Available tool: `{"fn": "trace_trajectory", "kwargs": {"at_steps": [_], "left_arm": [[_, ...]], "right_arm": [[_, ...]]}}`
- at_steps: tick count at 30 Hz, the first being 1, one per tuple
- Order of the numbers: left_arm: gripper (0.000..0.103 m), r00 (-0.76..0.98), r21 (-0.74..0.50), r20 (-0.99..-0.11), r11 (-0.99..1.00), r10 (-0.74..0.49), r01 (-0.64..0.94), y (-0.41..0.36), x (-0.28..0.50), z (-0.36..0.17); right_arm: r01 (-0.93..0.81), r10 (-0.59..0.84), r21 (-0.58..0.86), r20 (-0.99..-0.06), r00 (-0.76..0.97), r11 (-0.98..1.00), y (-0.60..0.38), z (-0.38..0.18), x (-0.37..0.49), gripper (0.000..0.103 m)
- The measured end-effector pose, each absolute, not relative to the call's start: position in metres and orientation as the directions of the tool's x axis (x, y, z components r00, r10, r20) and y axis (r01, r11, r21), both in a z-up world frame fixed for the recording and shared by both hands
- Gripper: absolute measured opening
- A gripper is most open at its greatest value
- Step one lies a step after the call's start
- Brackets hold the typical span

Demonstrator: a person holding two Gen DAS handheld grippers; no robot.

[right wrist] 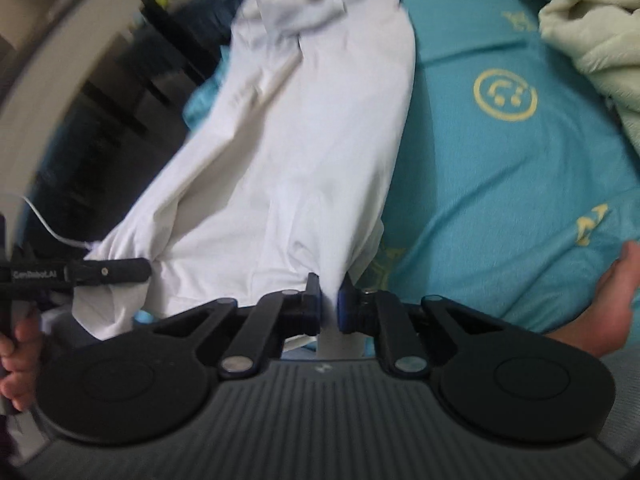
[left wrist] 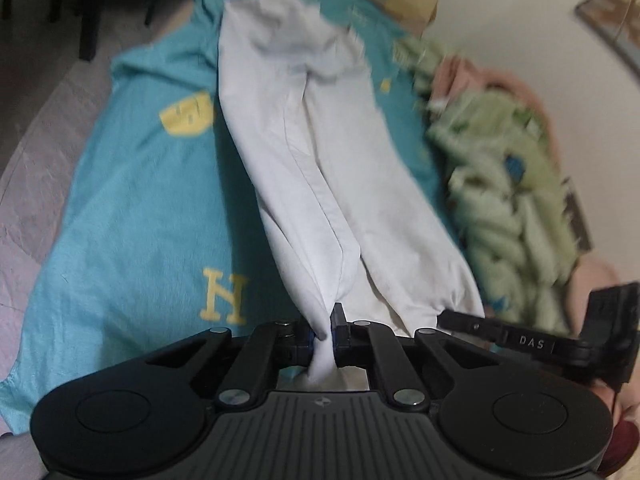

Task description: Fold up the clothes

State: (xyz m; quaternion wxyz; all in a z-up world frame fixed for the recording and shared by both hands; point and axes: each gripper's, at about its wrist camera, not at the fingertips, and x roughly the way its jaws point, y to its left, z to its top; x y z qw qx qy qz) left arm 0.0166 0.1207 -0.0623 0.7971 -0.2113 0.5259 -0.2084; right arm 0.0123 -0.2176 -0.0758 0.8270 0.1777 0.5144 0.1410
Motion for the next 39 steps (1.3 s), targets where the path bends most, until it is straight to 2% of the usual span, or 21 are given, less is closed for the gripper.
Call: {"fn": "trace_trajectory", "kwargs": {"at_steps": [4,10,16,20,24,31,39], "left_arm": [[0.007,0.471,-0.592,-0.677,0.799,-0.566,0.109,0.137,-0.001,-0.012],[0.007,0.528,-0.582,-0.636,0.799,-0.563,0.151,0.134,-0.054,0.038],[0.007,0.535,-0.555,-0.627,0.806,-0.567,0.204,0.126,-0.138,0.053],[0.007,0.560,-0.521,-0.625,0.825,-0.544,0.220,0.125,-0.151,0.060],[0.007,0.606,-0.500,-0.606,0.839,-0.516,0.214,0.117,-0.118,0.072],[0.008,0.669,-0.495,-0.573,0.851,-0.473,0.178,0.101,-0.004,0.064],[0.010,0.701,-0.406,-0.616,0.907,-0.359,0.108,0.080,0.118,-0.003]], "right_arm": [[-0.062,0.473,0.520,-0.713,0.517,0.852,-0.232,-0.032,0.000,0.010],[-0.146,0.488,0.507,-0.647,0.586,0.849,-0.234,0.019,-0.037,0.010],[-0.217,0.520,0.500,-0.615,0.593,0.838,-0.242,0.024,-0.108,0.010],[-0.219,0.527,0.510,-0.599,0.603,0.832,-0.243,0.026,-0.113,0.011],[-0.200,0.511,0.515,-0.582,0.632,0.833,-0.240,0.031,-0.076,0.011],[-0.130,0.459,0.525,-0.566,0.684,0.841,-0.240,0.019,0.021,0.011],[-0.052,0.396,0.498,-0.618,0.679,0.866,-0.230,-0.049,0.133,0.011]]}}
